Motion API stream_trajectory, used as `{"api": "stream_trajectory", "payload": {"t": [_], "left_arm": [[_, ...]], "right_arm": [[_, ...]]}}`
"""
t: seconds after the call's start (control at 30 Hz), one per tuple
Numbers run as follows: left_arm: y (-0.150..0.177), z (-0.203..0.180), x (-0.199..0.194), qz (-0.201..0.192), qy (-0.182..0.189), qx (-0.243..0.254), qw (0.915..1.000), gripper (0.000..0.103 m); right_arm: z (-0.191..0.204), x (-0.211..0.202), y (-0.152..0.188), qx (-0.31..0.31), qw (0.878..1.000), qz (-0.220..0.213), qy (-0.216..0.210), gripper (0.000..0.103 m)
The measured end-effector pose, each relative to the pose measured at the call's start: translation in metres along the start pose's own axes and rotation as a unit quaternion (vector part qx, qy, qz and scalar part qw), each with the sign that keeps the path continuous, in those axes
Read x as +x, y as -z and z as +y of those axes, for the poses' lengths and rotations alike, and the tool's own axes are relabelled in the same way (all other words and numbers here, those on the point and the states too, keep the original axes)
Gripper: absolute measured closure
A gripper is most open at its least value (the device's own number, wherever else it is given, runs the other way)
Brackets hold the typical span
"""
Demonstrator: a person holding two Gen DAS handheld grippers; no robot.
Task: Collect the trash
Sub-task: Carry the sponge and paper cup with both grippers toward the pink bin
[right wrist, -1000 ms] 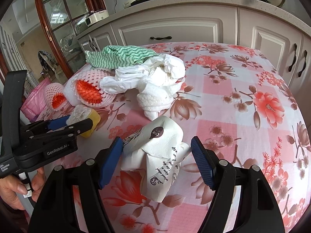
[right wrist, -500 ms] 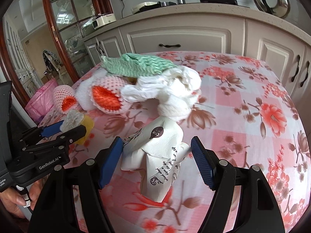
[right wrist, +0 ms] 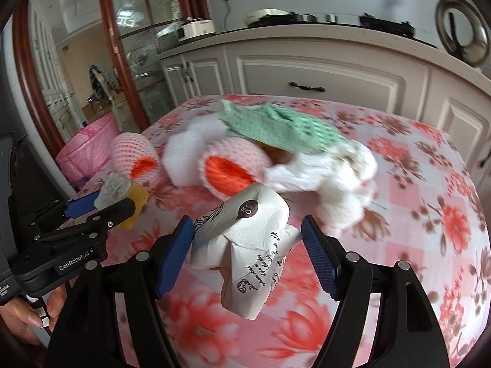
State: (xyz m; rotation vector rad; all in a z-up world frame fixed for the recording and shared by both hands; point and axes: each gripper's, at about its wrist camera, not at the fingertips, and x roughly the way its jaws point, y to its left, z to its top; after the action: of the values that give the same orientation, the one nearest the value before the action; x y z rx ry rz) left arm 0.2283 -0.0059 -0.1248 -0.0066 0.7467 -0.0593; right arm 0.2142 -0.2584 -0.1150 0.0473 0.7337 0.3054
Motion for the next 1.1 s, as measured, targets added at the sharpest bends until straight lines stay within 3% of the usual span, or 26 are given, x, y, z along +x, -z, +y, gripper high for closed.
{"api": "stream_trajectory", "payload": {"t": [0.53, 0.9, 1.1], "left_arm": [[-0.008, 0.101, -0.025, -0.019, -0.08, -0.052, 0.9952, 0.045], [-0.035, 0.188, -0.057, -0.1, -0.16, -0.097, 0.9772, 0.045], [-0.053, 0.251, -0.056, -0.093, -0.173, -0.117, 0.9735, 0.045]], "right_arm": [[0.104, 0.038, -0.048, -0.075, 0.995, 0.001, -0.067, 0.033], [0.19, 0.064, -0.102, -0.135, 0.981, -0.042, -0.137, 0.033], [0.242, 0.091, -0.143, -0.164, 0.969, -0.053, -0.175, 0.033]]}}
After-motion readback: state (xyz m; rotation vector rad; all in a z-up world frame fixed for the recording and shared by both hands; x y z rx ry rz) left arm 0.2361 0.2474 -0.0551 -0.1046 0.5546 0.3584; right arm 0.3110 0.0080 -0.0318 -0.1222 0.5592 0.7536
